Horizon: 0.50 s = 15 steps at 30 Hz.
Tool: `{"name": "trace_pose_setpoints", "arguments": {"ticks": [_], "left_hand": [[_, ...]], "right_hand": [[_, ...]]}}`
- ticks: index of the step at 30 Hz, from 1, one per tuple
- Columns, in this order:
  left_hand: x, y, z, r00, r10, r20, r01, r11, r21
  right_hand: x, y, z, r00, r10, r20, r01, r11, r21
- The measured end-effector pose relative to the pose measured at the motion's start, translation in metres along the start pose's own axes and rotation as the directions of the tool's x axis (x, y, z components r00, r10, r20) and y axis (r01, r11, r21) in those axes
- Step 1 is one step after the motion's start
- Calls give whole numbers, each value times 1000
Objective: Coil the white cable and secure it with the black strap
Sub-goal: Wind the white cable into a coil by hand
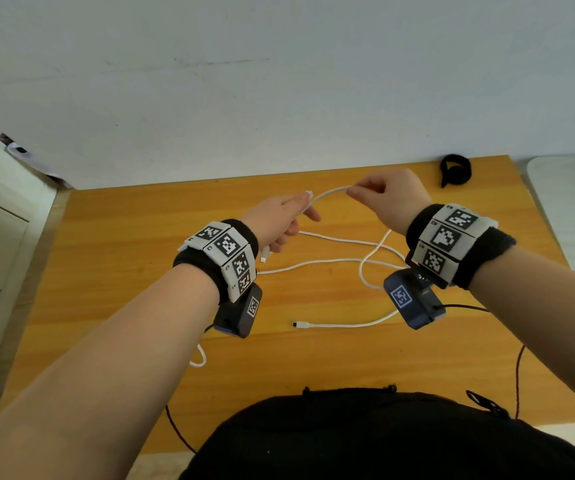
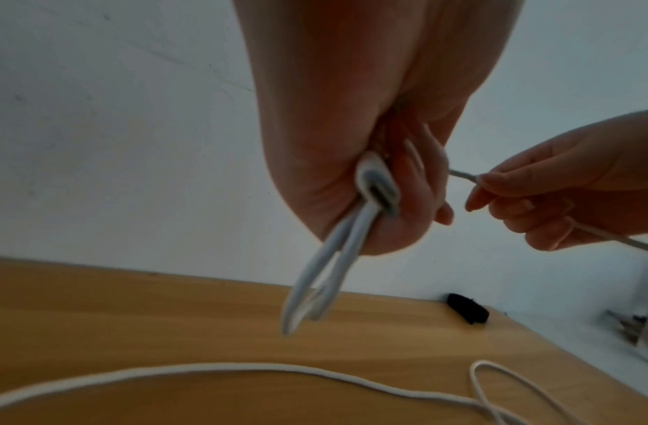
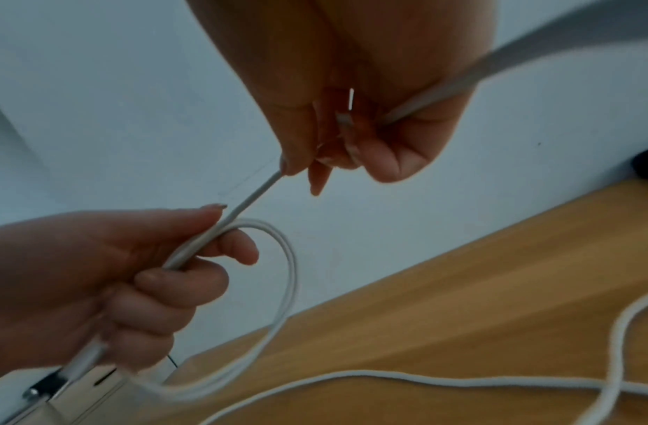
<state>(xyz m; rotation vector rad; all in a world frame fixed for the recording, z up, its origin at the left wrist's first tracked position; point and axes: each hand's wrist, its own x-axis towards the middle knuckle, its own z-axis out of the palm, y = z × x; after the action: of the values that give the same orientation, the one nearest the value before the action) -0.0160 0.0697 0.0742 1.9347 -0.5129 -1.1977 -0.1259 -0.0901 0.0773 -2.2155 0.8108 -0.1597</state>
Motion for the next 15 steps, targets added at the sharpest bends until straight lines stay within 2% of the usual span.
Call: {"name": "trace_pose_setpoints", "arguments": {"ticks": [4,9,12,15], "left_hand": [[-3,4,3,997,-4,77,17,985,-173],[-11,10,0,988,6,157,49,939,-342],[-13,15,-3,985,25,173,65,867,-494],[-14,19,-4,985,68,162,58,742,-668]], "right_hand": [[6,-4,2,998,-22,-59,25,998,56],[10,-2,8,999,21,-43,-17,994,105],[6,0,14,998,59,4,-59,989,136],[1,0,23,996,74,52,-81,987,142]]}}
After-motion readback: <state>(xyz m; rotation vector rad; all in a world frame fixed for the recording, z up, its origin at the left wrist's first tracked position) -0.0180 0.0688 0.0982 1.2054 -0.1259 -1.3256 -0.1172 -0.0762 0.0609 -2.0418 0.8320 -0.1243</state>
